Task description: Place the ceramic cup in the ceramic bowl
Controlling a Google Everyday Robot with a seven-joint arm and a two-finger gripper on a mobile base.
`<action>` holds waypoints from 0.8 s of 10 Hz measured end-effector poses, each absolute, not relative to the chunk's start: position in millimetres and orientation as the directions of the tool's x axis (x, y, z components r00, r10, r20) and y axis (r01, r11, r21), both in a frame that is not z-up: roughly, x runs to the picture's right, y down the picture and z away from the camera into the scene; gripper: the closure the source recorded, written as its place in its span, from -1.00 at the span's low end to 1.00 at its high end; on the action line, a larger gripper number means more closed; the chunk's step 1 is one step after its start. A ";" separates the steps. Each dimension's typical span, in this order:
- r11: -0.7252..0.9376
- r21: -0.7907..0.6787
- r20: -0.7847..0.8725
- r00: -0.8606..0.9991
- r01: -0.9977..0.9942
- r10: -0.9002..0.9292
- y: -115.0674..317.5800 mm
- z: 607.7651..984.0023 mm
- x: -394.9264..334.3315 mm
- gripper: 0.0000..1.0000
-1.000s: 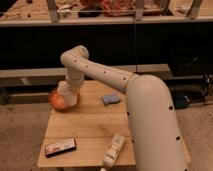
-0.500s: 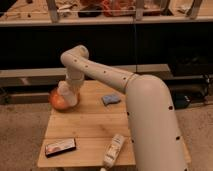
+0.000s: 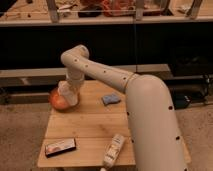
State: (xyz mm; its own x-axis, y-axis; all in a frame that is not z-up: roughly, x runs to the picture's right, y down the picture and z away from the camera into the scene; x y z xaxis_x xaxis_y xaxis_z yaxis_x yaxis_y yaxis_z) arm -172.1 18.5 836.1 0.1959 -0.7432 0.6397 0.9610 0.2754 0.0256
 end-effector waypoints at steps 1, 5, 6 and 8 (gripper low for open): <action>0.275 0.026 0.639 0.195 0.961 -0.744 18.1 836.3 -171.9 0.75; 0.273 0.026 0.636 0.194 0.962 -0.747 16.2 837.8 -170.6 0.87; 0.272 0.026 0.636 0.194 0.962 -0.747 16.5 838.5 -170.5 0.87; 0.269 0.027 0.634 0.192 0.963 -0.749 15.8 839.1 -170.7 0.87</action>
State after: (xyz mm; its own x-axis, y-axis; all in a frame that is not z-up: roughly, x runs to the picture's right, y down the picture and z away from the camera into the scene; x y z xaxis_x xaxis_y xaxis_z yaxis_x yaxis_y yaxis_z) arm -170.7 15.8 839.1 0.1918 -0.7492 0.6340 0.9626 0.2694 0.0272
